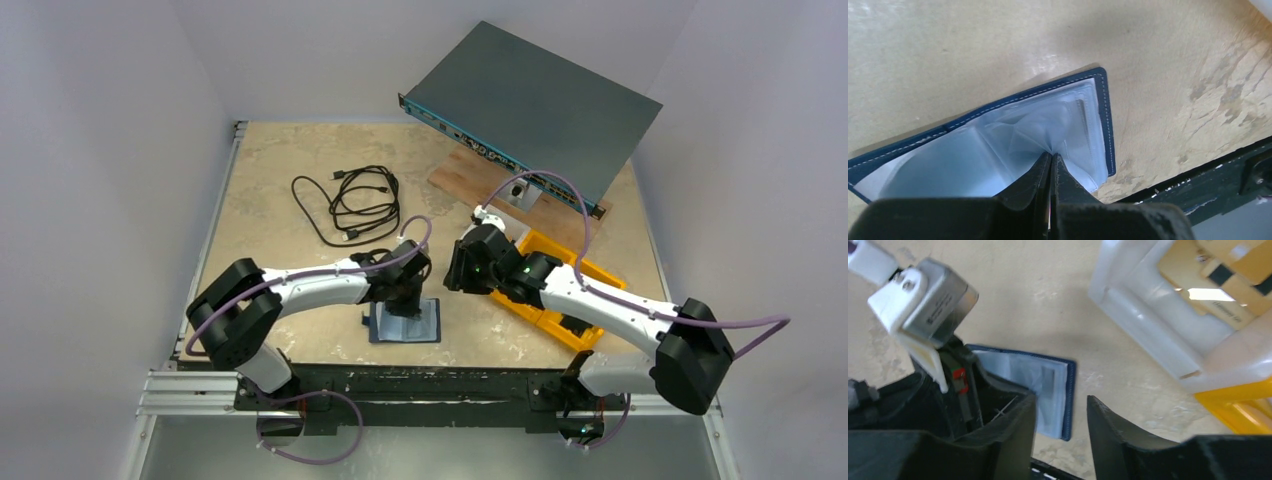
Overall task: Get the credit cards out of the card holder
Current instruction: Remove the credit card from the card holder.
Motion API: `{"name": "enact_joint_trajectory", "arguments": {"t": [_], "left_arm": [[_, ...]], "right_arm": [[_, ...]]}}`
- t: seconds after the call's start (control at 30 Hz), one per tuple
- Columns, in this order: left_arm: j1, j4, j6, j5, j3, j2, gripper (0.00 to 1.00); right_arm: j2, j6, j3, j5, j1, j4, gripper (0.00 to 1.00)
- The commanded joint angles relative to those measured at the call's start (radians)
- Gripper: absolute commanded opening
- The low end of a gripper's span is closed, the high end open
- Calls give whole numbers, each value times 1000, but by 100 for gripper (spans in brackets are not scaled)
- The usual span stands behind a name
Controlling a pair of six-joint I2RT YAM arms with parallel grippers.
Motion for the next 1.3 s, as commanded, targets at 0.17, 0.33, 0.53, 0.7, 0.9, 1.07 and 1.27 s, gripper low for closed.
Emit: {"name": "enact_joint_trajectory", "arguments": {"t": [0.17, 0.33, 0.53, 0.7, 0.9, 1.07, 1.27], "left_arm": [[115, 157, -34, 202, -112, -136, 0], [142, 199, -41, 251, -160, -187, 0], [165, 222, -41, 285, -194, -217, 0], [178, 243, -40, 314, -220, -227, 0], [195, 229, -29, 314, -238, -254, 2], [197, 181, -8, 291, -242, -291, 18], [200, 51, 33, 209, -238, -383, 22]], "right_arm": [[105, 53, -17, -137, 85, 206, 32], [159, 60, -32, -181, 87, 269, 32], [215, 81, -47, -227, 89, 340, 32], [245, 95, -47, -243, 95, 376, 35], [294, 123, -44, -277, 102, 442, 41], [344, 141, -18, -303, 109, 471, 42], [372, 147, 20, -310, 116, 466, 42]]}}
